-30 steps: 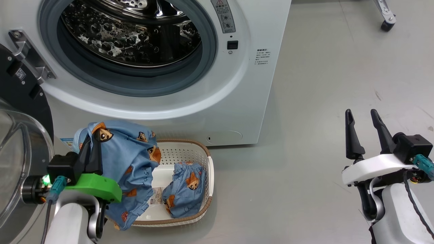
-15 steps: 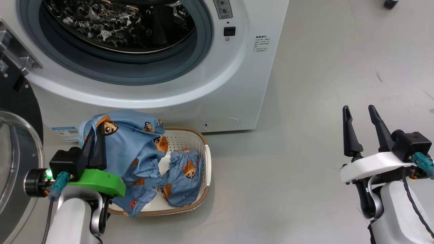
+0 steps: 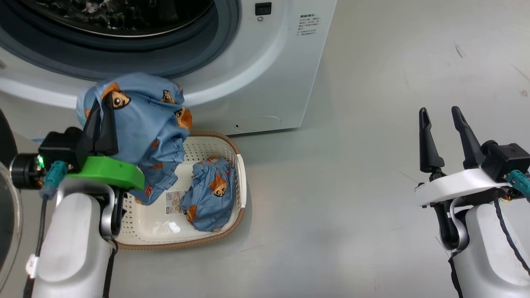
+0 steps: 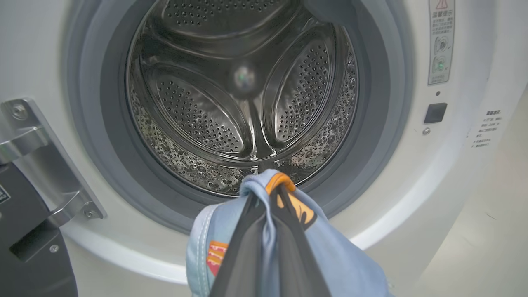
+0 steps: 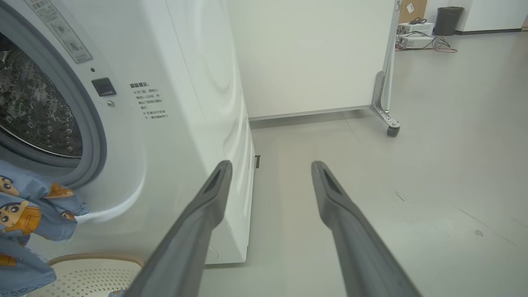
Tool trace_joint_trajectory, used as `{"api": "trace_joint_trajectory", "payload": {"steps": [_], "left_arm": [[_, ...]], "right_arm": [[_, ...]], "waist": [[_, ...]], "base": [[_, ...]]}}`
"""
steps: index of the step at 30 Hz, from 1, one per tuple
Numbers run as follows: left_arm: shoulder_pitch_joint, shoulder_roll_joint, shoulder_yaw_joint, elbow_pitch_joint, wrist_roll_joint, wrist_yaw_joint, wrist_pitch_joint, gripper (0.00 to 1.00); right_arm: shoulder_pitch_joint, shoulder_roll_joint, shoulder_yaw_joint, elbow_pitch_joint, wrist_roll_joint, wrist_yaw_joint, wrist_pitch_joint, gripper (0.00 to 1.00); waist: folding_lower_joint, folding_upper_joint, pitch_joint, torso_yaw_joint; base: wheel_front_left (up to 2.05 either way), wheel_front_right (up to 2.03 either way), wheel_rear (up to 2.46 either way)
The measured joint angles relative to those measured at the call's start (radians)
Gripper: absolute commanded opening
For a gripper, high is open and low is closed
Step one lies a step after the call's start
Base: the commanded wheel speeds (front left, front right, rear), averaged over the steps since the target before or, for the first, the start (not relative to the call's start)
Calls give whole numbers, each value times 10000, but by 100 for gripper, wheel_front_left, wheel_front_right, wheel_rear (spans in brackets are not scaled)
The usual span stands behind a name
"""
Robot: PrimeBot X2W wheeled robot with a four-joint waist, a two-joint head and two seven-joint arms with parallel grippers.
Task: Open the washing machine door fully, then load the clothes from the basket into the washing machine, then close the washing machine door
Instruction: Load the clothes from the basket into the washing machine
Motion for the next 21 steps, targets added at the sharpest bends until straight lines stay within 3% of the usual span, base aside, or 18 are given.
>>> {"api": "trace_joint_trajectory", "payload": {"steps": [21], "left_arm": [[-3410, 702, 257, 811, 173, -90, 1170, 0]], "right_arm": [[-739, 222, 6, -234, 4, 0, 0, 100]], "waist": [[1, 0, 1509, -784]], "base": [[0, 0, 0]]}}
